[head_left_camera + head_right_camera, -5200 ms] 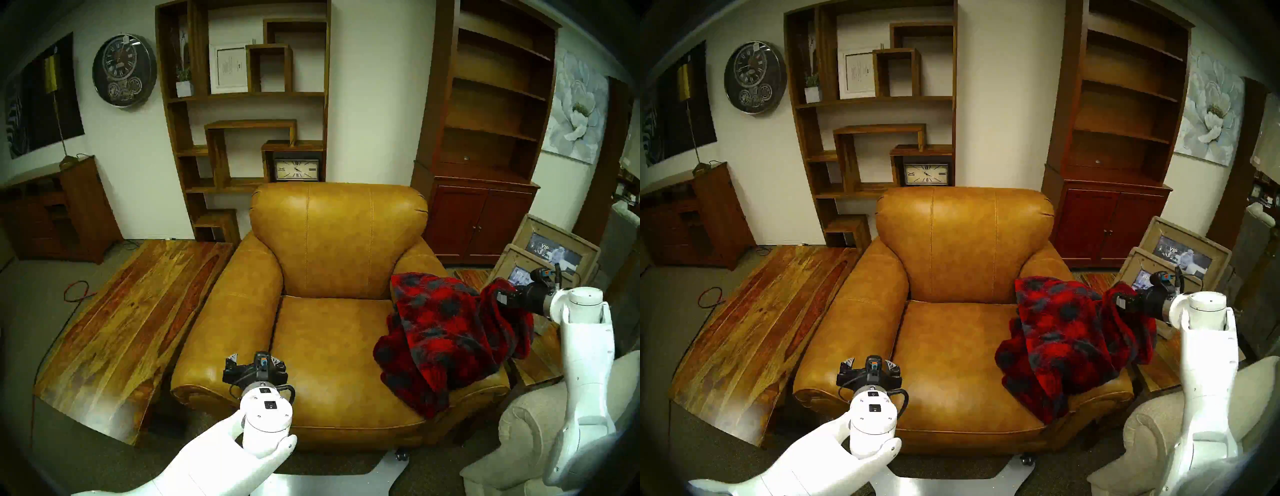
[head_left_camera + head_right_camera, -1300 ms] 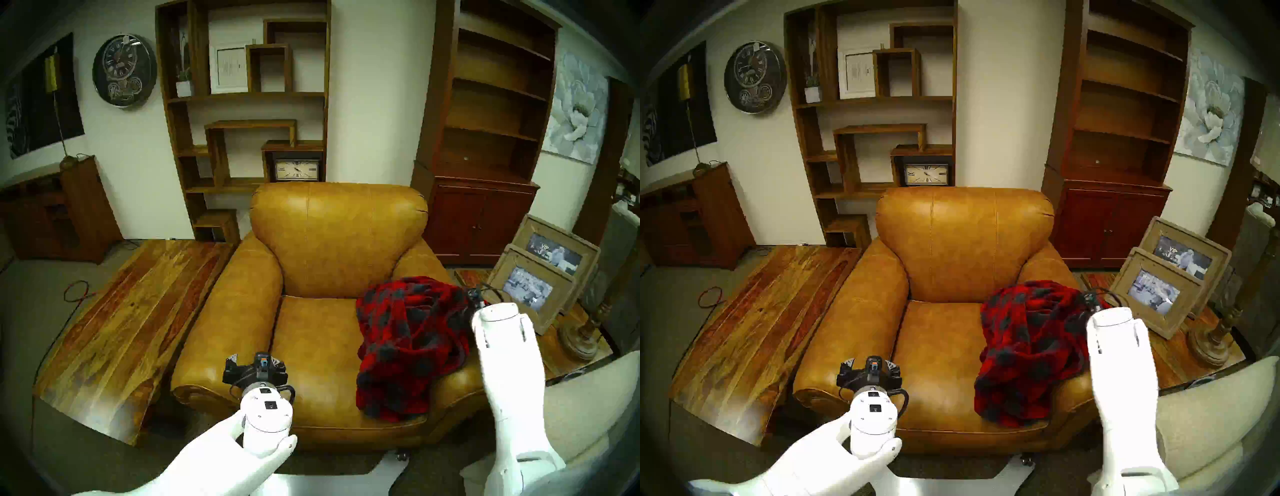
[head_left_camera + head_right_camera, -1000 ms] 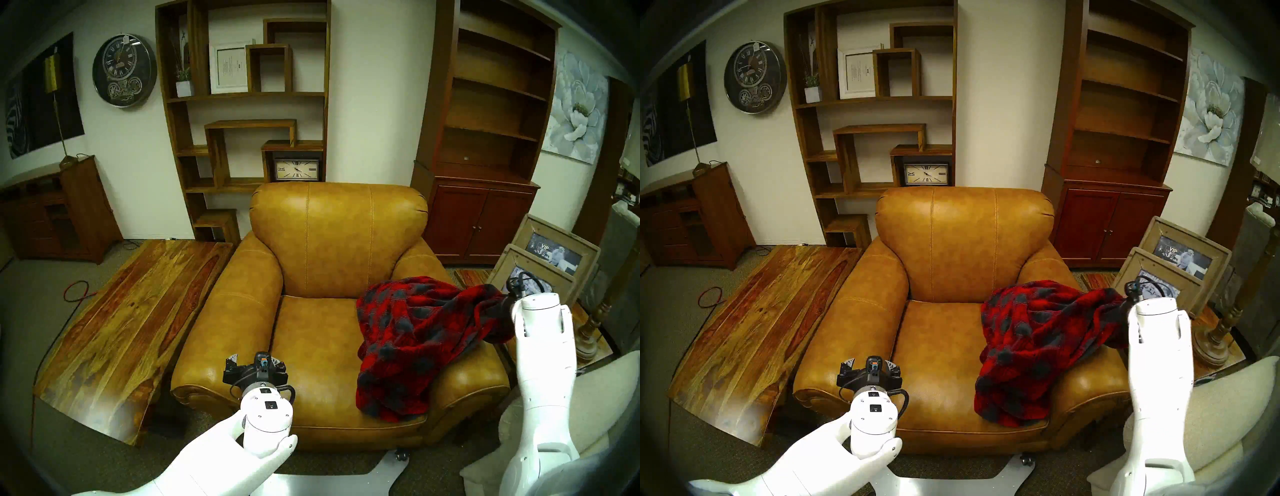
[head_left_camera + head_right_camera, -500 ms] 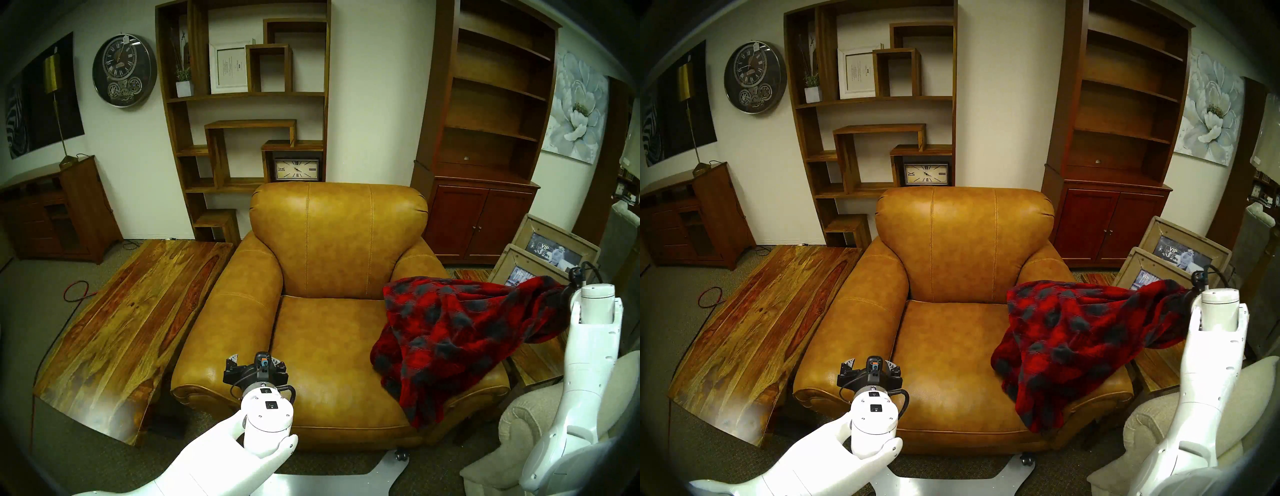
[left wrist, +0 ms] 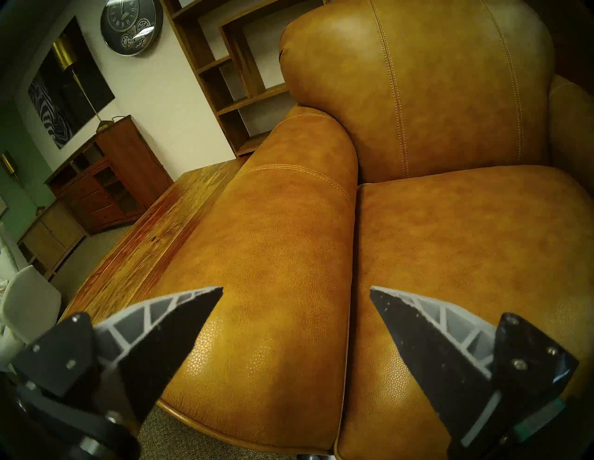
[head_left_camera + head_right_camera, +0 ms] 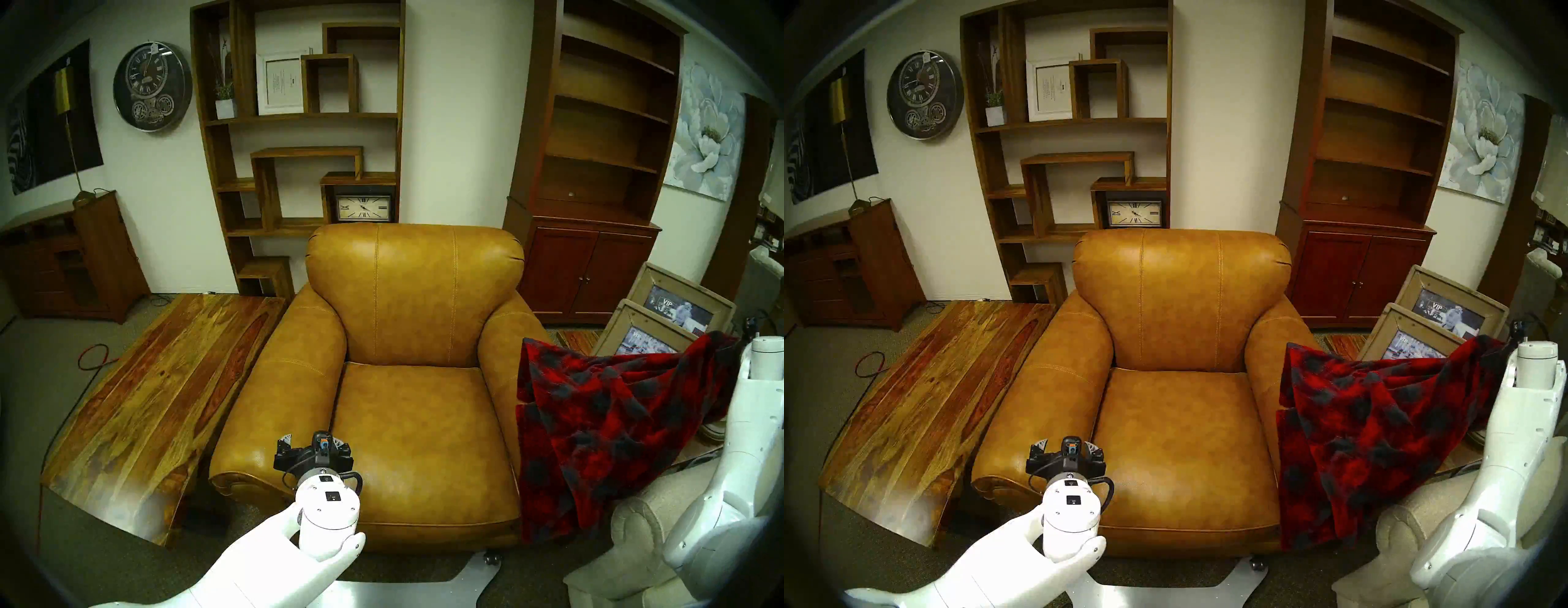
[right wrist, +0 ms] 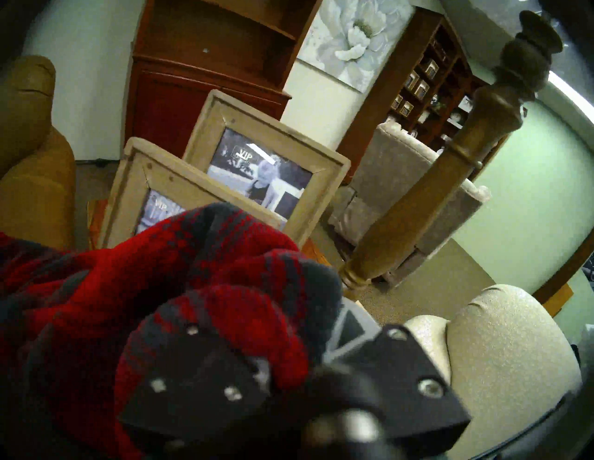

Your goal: Move the blanket from sofa and drape it over the sofa arm

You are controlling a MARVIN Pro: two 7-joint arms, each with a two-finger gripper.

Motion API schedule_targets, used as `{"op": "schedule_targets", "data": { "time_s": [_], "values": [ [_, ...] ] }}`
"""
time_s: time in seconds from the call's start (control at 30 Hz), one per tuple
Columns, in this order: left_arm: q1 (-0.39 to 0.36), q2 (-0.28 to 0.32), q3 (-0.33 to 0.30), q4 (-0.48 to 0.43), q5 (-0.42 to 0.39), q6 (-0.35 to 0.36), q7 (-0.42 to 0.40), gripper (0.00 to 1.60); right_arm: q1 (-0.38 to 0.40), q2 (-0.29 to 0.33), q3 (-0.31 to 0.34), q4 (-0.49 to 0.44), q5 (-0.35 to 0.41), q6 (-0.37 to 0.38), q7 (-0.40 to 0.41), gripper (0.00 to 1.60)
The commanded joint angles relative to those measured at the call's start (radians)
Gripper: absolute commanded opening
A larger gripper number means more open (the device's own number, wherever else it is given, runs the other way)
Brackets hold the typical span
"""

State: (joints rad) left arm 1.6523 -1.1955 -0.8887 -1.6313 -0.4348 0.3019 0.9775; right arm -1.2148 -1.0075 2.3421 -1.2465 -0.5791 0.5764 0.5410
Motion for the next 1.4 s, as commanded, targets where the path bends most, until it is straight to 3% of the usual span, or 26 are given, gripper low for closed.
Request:
{"op": "schedule_targets", "data": {
  "time_s": [0.0,0.1,0.2,0.3,0.43,0.63,0.83,1.1,1.37],
  "values": [
    [-0.002,0.002,0.001,-0.017,0.003,0.000,-0.001,1.60,-0.066,-0.044,-0.068,0.130,-0.014,-0.085,0.017,1.60],
    [-0.002,0.002,0.001,-0.017,0.003,0.000,-0.001,1.60,-0.097,-0.084,-0.105,0.171,-0.012,-0.105,0.058,1.60],
    [-0.002,0.002,0.001,-0.017,0.003,0.000,-0.001,1.60,-0.127,-0.134,-0.137,0.148,0.001,-0.120,0.114,1.60],
    [-0.001,0.002,0.001,-0.018,0.003,0.000,-0.001,1.60,-0.136,-0.167,-0.164,0.093,0.063,-0.133,0.171,1.60],
    [-0.003,0.000,0.001,-0.014,0.003,-0.001,-0.001,1.60,-0.090,-0.235,-0.171,0.035,0.116,-0.126,0.254,1.60],
    [-0.004,-0.001,0.001,-0.011,0.002,-0.001,0.000,1.60,-0.034,-0.277,-0.203,-0.041,0.174,-0.120,0.332,1.60],
    [-0.003,0.000,0.001,-0.013,0.003,-0.001,0.000,1.60,-0.019,-0.247,-0.218,-0.110,0.183,-0.106,0.383,1.60],
    [-0.003,0.000,0.001,-0.013,0.003,-0.001,0.000,1.60,0.003,-0.128,-0.174,-0.210,0.156,-0.060,0.422,1.60],
    [-0.004,-0.001,0.001,-0.010,0.002,-0.001,0.000,1.60,-0.024,-0.087,-0.198,-0.304,0.168,-0.059,0.550,1.60]
  ]
}}
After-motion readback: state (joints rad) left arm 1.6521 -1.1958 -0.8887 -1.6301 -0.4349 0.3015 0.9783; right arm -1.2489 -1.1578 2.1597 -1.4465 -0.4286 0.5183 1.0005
